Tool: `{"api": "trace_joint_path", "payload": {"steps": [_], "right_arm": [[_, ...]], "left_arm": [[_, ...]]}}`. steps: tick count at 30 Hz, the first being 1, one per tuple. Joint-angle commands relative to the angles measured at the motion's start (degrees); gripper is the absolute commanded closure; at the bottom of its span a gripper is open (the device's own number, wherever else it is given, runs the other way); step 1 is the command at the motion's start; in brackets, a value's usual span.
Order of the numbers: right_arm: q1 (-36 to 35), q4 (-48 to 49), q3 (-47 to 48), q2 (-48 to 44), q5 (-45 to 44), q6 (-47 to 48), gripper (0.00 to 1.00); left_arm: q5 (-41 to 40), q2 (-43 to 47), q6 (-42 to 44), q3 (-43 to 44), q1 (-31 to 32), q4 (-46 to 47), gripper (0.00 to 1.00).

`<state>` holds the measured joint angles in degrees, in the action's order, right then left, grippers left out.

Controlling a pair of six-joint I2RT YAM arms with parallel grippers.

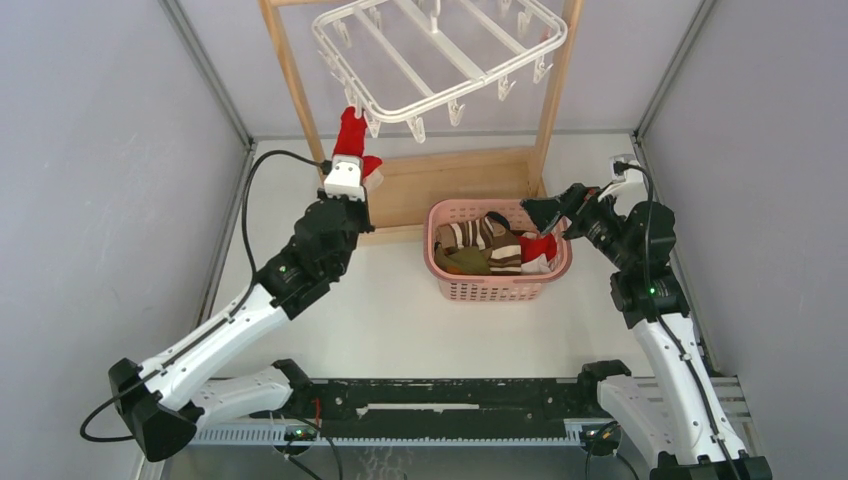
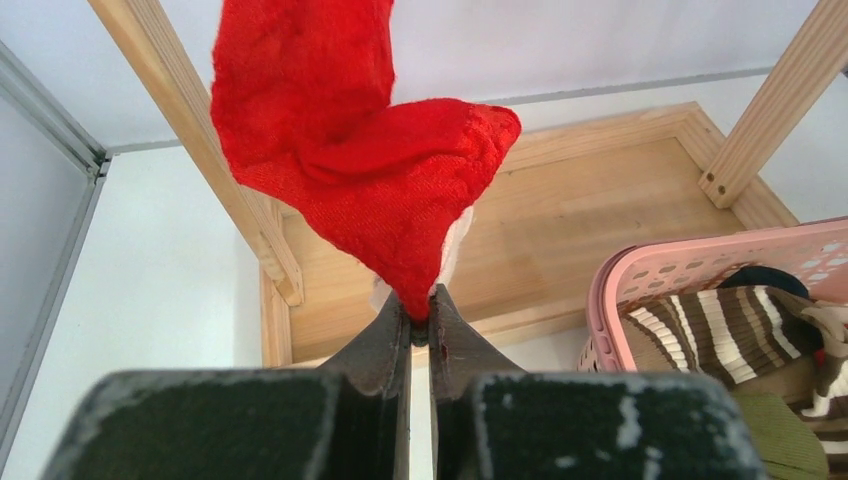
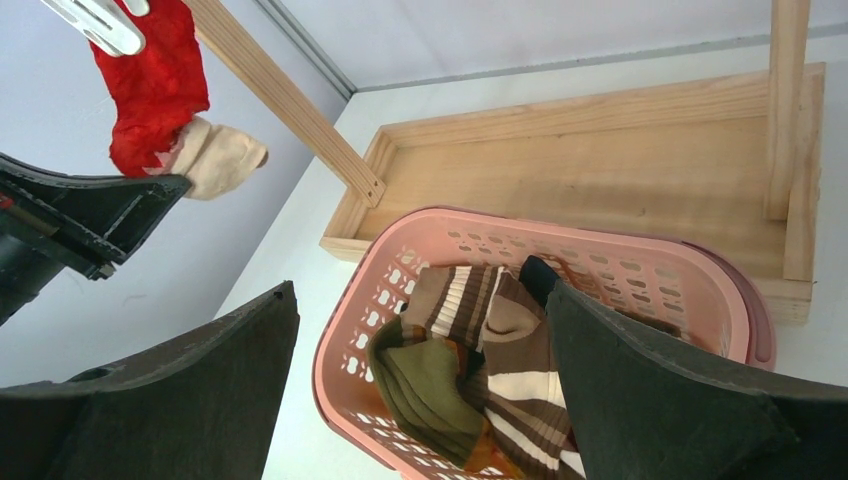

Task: Remove the socks clipped to the hanger
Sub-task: Remove the sock from the hanger.

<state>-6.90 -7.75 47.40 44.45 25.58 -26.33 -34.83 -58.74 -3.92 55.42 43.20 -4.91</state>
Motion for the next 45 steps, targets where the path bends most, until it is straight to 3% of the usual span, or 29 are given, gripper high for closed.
{"api": "trace_joint_path", "payload": {"steps": [1,45], "right_arm": [[-0.50,0.80,0.42,-1.11,-0.55,-0.41,0.00],[-0.54,3.97,6.36,1.96,2.76,-2.91,0.04]], "left_arm": [[-2.42,2.34,1.91,0.29,1.99,0.39,0.99],[-12.67,-3.16,12.55,8.23,21.81,4.30,0.99]]}}
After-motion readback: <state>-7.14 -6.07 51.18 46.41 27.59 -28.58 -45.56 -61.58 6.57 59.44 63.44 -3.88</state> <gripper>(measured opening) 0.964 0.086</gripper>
